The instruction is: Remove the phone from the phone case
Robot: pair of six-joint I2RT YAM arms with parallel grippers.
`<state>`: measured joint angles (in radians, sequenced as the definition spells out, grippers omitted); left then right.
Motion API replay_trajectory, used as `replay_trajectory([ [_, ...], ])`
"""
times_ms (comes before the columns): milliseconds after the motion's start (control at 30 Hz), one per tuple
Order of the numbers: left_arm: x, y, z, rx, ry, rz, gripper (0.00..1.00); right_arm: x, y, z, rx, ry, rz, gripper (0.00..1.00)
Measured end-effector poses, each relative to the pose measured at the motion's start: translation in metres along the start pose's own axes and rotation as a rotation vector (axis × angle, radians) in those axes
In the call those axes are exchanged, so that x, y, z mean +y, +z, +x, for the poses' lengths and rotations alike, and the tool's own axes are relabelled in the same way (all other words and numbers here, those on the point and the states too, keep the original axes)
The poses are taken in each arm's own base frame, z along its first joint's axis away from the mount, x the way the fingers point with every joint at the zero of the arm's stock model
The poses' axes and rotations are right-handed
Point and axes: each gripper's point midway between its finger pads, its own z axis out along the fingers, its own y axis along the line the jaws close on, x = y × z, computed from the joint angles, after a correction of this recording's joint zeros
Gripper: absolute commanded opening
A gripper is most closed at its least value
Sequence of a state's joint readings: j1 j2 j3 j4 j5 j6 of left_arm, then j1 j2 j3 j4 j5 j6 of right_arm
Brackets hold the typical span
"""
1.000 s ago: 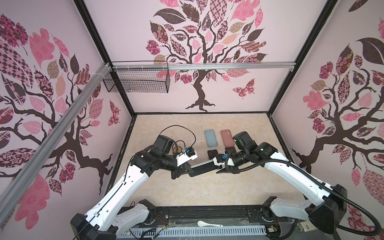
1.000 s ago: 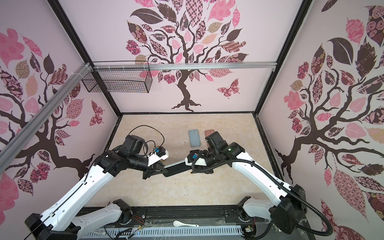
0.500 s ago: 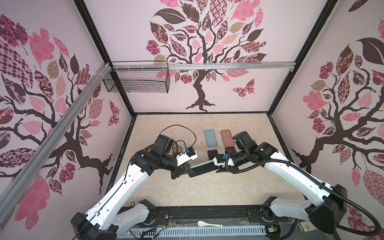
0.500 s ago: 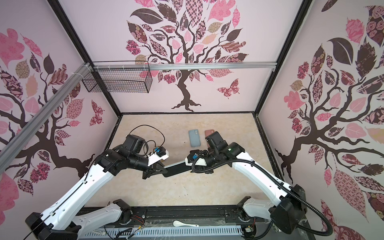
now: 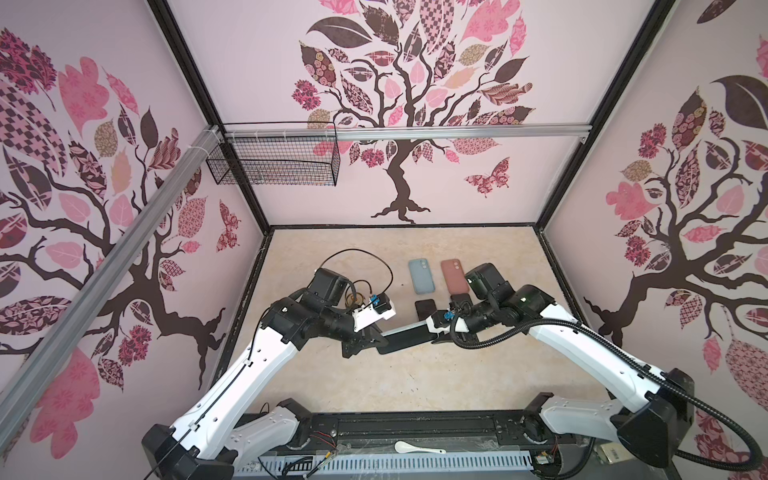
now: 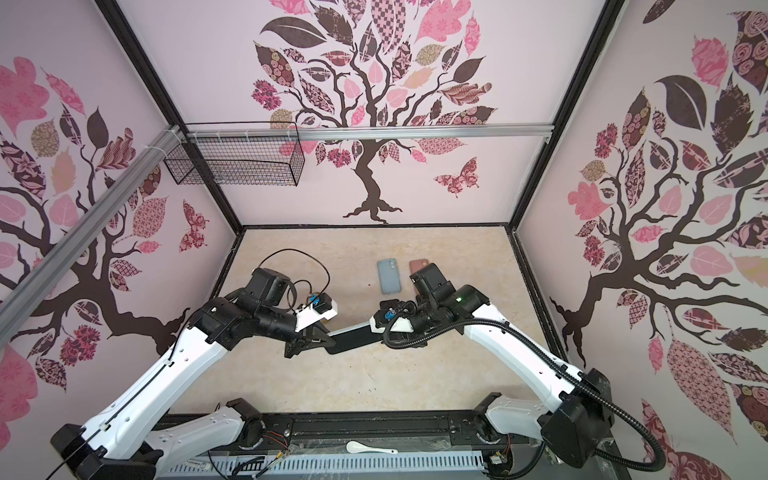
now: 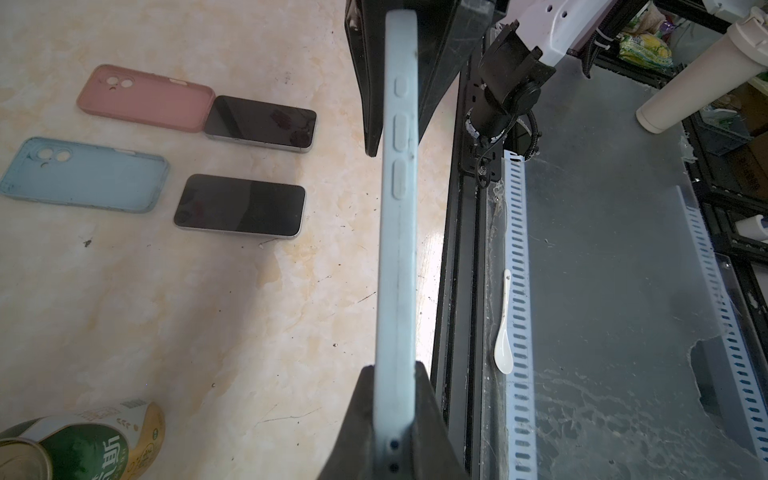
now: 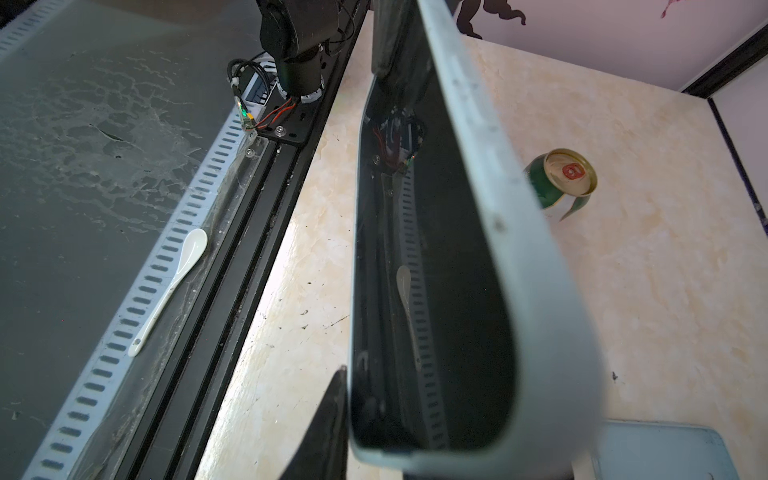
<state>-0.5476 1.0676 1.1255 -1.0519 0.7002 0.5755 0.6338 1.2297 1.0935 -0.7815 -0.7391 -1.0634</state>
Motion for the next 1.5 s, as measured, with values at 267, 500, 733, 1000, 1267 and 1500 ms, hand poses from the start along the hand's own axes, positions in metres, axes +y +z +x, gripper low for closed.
replay_trajectory([
  [267,0.002,-0.001,-0.002,0.014,0.043,0.011,0.00,0.002,0.001,0.001,0.012,0.014,-0.006,0.10],
  [500,0.011,-0.005,-0.006,0.017,0.025,0.060,0.00,-0.002,-0.001,-0.003,0.021,-0.018,0.045,0.10],
  [733,0.014,-0.004,-0.010,0.050,0.022,0.103,0.00,0.001,-0.002,-0.004,0.054,-0.043,0.075,0.10],
  [1000,0.021,-0.003,-0.008,0.100,0.014,0.126,0.00,0.003,0.002,-0.001,0.086,-0.046,0.083,0.13],
  [1267,0.033,-0.003,-0.006,0.095,0.001,0.140,0.00,0.000,0.004,-0.002,0.085,-0.047,0.099,0.12],
  [1500,0.039,-0.004,-0.009,0.093,-0.004,0.168,0.00,0.001,0.003,-0.007,0.079,-0.045,0.111,0.11],
])
